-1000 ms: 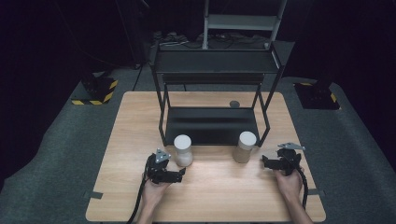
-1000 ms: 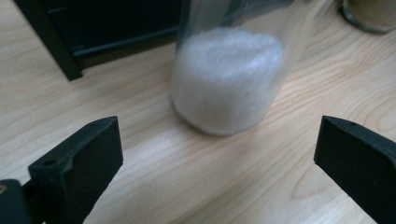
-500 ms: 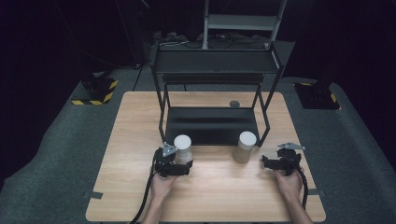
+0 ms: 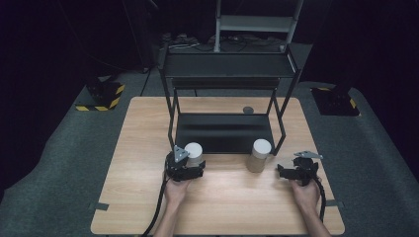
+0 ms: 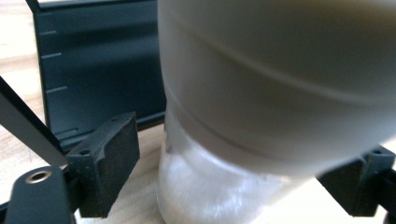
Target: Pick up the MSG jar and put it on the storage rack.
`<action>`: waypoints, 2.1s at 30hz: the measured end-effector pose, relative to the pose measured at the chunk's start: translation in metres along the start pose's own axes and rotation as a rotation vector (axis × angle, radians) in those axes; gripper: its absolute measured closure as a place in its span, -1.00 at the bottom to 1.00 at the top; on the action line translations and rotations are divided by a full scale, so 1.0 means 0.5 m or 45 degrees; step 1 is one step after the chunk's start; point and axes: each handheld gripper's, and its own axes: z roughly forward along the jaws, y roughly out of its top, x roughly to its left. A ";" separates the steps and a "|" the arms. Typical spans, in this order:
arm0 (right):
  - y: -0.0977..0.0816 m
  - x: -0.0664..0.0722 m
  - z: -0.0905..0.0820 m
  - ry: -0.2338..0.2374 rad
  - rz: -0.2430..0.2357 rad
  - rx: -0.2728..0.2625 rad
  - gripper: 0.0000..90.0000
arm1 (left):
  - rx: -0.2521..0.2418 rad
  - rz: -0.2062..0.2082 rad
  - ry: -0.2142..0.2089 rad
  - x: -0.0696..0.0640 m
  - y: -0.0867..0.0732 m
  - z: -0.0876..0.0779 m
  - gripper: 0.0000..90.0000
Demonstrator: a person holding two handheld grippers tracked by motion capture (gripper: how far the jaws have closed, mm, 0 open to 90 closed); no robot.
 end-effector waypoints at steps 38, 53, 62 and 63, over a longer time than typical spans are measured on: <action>0.000 0.000 0.000 0.000 0.001 0.000 -0.98 | -0.027 0.106 0.044 -0.032 0.009 -0.002 -0.26; 0.000 0.000 0.000 0.000 0.001 0.000 -0.98 | -0.017 0.087 -0.023 -0.022 0.042 -0.019 -0.25; 0.000 0.000 0.000 0.001 0.000 -0.001 -0.98 | -0.002 0.087 -0.071 -0.022 0.079 -0.033 -0.24; 0.000 0.000 0.000 0.001 0.000 -0.001 -0.98 | -0.002 0.083 -0.078 -0.020 0.084 -0.035 -0.24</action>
